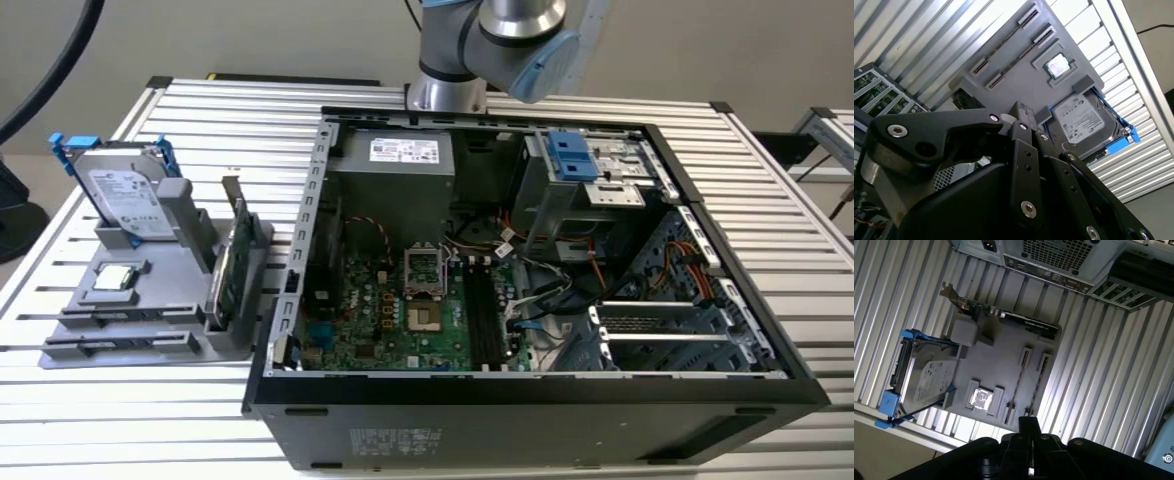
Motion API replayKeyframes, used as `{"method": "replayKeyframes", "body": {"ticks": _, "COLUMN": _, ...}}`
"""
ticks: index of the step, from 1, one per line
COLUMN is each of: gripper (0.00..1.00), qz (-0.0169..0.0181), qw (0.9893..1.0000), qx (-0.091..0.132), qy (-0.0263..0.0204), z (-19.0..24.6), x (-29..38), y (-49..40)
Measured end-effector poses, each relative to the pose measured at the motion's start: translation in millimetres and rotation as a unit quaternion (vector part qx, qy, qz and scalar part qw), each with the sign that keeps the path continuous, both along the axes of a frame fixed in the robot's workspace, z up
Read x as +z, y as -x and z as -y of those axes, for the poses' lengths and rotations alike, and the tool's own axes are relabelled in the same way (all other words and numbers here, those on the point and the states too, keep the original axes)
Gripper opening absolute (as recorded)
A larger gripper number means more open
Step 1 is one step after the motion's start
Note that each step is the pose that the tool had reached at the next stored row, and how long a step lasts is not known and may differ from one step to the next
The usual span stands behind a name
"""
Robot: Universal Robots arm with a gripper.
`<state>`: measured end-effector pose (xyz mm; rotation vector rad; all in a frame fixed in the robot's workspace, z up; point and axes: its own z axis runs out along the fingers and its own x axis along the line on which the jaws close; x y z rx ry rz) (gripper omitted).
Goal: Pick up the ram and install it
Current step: 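Pick up the ram and move it above insertion slot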
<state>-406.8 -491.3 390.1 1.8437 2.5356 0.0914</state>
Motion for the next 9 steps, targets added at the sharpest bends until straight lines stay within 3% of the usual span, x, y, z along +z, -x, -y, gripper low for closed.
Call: {"method": "replayKeyframes", "body": {"ticks": 9, "gripper": 0.00, "qz": 0.0000, "qw": 0.9999, "qx": -0.013, "qy": 0.0000, "z": 0.0, "x": 0.0, "y": 0.0}}
